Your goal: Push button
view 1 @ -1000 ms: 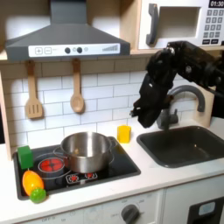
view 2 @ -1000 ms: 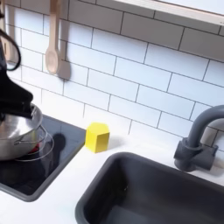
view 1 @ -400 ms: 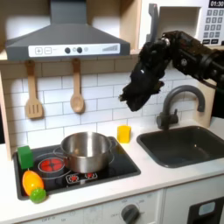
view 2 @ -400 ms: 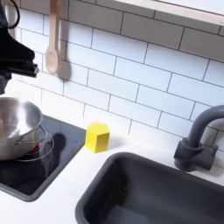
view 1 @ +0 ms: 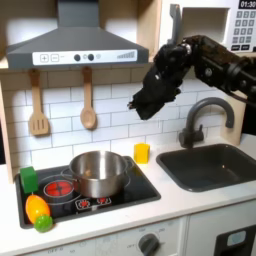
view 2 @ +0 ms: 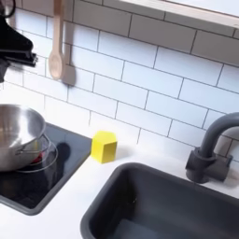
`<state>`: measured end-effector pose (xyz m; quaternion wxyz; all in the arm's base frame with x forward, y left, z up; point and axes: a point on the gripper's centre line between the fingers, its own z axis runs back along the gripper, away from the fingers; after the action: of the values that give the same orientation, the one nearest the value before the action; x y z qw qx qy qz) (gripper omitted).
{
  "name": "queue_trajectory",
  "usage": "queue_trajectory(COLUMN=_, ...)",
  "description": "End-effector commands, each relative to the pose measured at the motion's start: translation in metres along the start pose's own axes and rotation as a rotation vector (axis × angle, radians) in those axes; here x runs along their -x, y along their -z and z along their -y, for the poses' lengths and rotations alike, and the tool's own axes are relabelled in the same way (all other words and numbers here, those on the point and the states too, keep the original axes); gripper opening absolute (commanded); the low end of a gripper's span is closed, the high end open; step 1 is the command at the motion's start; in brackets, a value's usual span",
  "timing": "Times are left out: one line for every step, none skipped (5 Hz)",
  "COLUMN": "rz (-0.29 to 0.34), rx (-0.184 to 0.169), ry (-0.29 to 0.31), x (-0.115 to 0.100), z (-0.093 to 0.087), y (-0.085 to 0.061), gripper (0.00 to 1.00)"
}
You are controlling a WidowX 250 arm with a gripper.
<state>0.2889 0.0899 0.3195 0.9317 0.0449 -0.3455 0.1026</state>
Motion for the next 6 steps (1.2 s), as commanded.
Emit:
queue_trajectory(rz=0.148, rx=-0.008, ry=-0.018, x=-0.026, z=-0.004, y=-0.005, gripper=0.00)
queue_trajectory(rz=0.167, rx=-0.014, ry=-0.026, x=-0.033, z=-0.006, y=-0.005, gripper=0.00)
queue_trajectory(rz=0.206, rx=-0.015, ry=-0.033, x=-0.044, z=-0.007, y=-0.007, gripper=0.00)
queue_trajectory(rz=0.233, rx=-0.019, ry=-0.035, x=-0.052, z=-0.009, y=-0.006, gripper=0.00)
queue_trajectory(rz=0.261, rx=-0.027, ry=-0.035, x=-0.062, z=-0.011, y=-0.007, gripper=0.00)
queue_trajectory(rz=0.293, rx=-0.032, ry=-0.037, x=-0.073, z=-0.015, y=-0.007, gripper=0.00)
